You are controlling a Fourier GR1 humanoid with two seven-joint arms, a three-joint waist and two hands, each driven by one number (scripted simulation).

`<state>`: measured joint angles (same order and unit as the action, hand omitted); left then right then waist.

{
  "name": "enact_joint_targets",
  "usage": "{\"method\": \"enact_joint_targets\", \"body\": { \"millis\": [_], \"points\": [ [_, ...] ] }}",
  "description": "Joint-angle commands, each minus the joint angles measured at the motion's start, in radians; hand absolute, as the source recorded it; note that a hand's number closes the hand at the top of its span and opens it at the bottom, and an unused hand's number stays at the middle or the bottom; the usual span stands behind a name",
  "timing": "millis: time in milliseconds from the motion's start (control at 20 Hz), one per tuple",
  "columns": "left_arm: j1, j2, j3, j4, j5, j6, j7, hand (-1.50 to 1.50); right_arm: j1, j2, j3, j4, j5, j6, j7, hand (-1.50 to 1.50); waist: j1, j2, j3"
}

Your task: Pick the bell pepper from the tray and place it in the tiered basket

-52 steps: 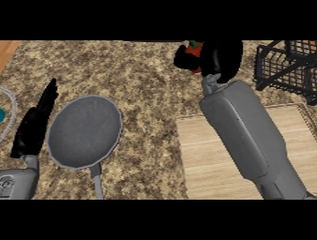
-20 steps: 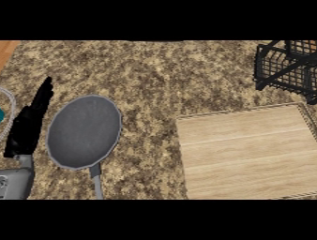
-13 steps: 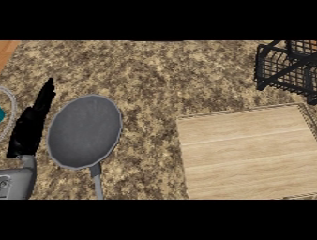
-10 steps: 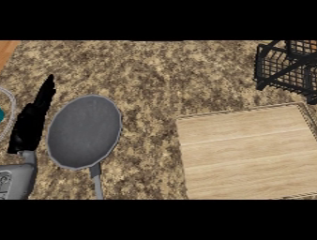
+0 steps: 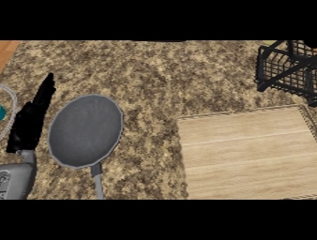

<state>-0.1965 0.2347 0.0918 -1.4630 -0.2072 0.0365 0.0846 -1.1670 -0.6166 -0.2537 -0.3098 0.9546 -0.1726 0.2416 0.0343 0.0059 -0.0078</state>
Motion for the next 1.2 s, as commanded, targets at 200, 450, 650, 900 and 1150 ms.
{"method": "enact_joint_targets", "body": {
  "millis": [200, 450, 650, 900, 1150],
  "points": [
    [-0.022, -0.020, -0.020, -0.012, -0.021, 0.013, 0.024, 0.00, 0.069, 0.018, -0.107, 0.009, -0.102, -0.121, -0.079, -1.50, -0.008, 0.007, 0.010],
    [0.062, -0.023, -0.015, -0.035, -0.028, 0.022, -0.018, 0.00, 0.097, -0.011, -0.179, -0.044, -0.185, -0.176, -0.178, -1.50, -0.011, 0.001, 0.009],
    [0.045, 0.032, 0.043, -0.015, 0.020, -0.031, -0.021, 0.00, 0.070, -0.022, -0.171, -0.098, -0.184, -0.209, -0.107, -1.50, -0.020, -0.003, 0.008],
    [0.022, -0.004, 0.028, -0.017, -0.004, 0.009, 0.033, 0.00, 0.107, -0.138, -0.217, -0.169, -0.253, -0.056, -0.030, -1.50, -0.057, -0.017, 0.007],
    [0.072, 0.003, 0.051, 0.046, 0.009, -0.003, -0.071, 0.00, 0.222, -0.194, -0.279, -0.267, -0.353, 0.072, 0.013, -1.50, -0.071, -0.018, 0.006]
  ]
}}
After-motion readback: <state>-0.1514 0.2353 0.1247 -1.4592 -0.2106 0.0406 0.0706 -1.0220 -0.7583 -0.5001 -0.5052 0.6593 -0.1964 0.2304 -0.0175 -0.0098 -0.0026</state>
